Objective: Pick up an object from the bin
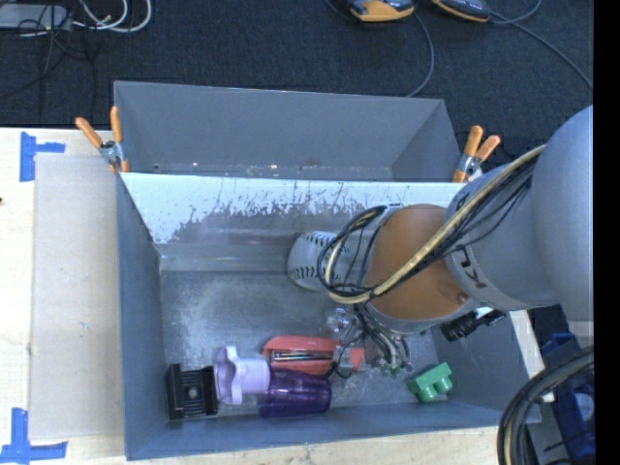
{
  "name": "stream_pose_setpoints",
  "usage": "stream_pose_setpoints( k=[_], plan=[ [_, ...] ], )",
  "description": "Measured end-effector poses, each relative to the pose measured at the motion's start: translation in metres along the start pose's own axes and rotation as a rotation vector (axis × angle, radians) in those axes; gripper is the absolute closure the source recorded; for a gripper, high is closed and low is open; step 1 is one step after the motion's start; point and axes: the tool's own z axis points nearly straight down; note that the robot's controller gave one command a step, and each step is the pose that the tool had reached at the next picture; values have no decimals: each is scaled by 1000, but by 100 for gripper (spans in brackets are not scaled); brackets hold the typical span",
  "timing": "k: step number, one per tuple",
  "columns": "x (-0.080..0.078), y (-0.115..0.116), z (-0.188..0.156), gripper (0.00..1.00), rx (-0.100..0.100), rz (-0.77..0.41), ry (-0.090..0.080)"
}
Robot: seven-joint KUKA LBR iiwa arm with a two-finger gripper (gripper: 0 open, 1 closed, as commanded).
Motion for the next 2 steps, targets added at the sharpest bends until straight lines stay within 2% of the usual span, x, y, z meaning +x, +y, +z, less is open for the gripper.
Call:
stream_pose_setpoints(
  k=[1,2],
  plan=[
    [0,0,0,100,0,-1,0],
    [0,-1,-39,100,2,-7,10]
  ],
)
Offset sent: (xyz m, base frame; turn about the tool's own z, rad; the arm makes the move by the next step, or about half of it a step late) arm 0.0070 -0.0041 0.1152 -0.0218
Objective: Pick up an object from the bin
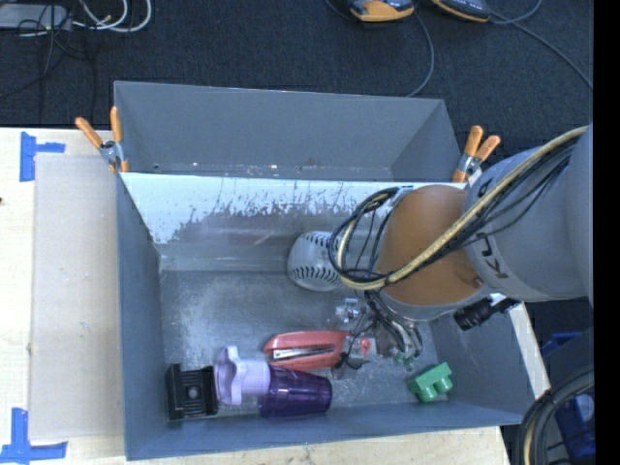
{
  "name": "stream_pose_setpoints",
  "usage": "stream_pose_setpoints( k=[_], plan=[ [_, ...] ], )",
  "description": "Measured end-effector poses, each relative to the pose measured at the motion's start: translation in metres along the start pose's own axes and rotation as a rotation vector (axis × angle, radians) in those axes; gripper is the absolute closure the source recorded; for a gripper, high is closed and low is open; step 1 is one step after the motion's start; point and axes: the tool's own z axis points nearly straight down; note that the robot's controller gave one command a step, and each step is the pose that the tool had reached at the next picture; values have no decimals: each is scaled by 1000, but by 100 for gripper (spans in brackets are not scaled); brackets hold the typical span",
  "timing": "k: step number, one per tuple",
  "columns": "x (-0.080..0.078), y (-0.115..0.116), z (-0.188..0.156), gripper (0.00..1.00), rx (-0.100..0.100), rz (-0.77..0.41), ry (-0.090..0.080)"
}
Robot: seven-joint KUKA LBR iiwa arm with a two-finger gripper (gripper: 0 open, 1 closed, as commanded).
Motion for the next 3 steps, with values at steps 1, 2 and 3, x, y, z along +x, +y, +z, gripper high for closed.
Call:
stream_pose_setpoints(
  k=[1,2,3],
  plan=[
    [-9,-3,-37,100,-2,-10,-12],
    [-10,5,-65,100,1,-20,5],
    [-8,16,-132,100,0,-19,-4]
  ],
)
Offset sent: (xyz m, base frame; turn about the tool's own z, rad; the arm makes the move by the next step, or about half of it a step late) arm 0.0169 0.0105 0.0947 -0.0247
